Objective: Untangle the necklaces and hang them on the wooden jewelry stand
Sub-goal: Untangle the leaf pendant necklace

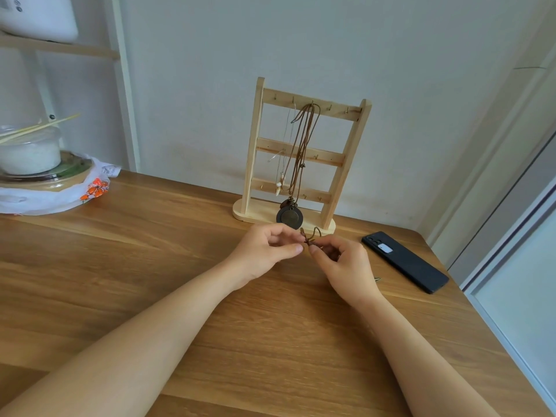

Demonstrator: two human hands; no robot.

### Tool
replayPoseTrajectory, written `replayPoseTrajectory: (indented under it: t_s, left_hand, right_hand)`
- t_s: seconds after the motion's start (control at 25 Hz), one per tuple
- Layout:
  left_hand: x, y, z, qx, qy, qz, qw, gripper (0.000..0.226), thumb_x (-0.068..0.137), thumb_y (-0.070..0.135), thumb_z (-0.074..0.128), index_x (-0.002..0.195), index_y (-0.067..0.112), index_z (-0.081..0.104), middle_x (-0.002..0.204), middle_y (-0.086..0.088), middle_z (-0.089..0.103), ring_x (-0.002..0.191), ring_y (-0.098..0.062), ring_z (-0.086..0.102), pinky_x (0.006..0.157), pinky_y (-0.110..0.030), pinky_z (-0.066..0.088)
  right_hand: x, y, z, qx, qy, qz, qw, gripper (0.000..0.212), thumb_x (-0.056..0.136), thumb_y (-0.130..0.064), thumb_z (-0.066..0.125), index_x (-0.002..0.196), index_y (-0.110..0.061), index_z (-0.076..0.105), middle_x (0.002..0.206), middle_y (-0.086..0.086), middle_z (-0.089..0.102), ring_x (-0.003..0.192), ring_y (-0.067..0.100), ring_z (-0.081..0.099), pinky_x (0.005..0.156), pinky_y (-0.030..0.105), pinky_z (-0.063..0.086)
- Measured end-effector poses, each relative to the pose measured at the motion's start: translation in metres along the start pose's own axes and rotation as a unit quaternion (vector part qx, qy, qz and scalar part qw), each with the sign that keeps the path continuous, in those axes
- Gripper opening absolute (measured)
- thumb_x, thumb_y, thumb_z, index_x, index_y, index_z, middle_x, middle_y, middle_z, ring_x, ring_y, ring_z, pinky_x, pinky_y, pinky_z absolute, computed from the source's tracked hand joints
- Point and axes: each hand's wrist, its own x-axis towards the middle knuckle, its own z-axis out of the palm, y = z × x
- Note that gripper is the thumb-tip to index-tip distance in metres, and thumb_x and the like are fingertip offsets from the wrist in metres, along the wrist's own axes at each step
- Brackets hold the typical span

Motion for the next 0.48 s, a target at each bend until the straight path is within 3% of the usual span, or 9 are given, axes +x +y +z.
replayPoseTrajectory:
  t_s: [0.16,0.32,0.48]
  left_hand:
    - [0.0009,-0.0015,0.0014,-0.024,0.037,-0.014,0.999,0.012,0.086,0.02,0.079,0.097,0.02,0.075,0.094,0.005,0.077,0.091,-0.007,0.071,0.075,-0.026,0.056]
    - [0.0018,0.0006,0.0019,-0.056,0.068,-0.022,0.996,0.016,0.083,0.013,0.08,0.097,0.014,0.072,0.094,0.001,0.077,0.089,-0.008,0.071,0.071,-0.021,0.056]
    - [0.0009,0.0007,0.0011,-0.066,0.051,-0.031,0.996,0.02,0.083,0.009,0.08,0.097,0.015,0.068,0.086,0.004,0.077,0.084,-0.008,0.07,0.074,-0.025,0.056]
  right_hand:
    - [-0.001,-0.0038,0.001,0.001,-0.015,-0.022,1.0,0.007,0.09,-0.022,0.073,0.095,-0.024,0.077,0.073,-0.009,0.069,0.069,0.008,0.061,0.062,0.015,0.046]
    - [-0.0016,-0.0077,0.0003,-0.017,-0.031,-0.043,0.998,0.01,0.089,-0.02,0.075,0.095,-0.027,0.076,0.075,-0.009,0.069,0.072,0.01,0.061,0.063,0.017,0.048]
    - [-0.0024,-0.0069,0.0012,-0.024,-0.043,-0.041,0.998,0.009,0.089,-0.021,0.075,0.097,-0.025,0.077,0.075,-0.009,0.068,0.071,0.007,0.059,0.062,0.014,0.045]
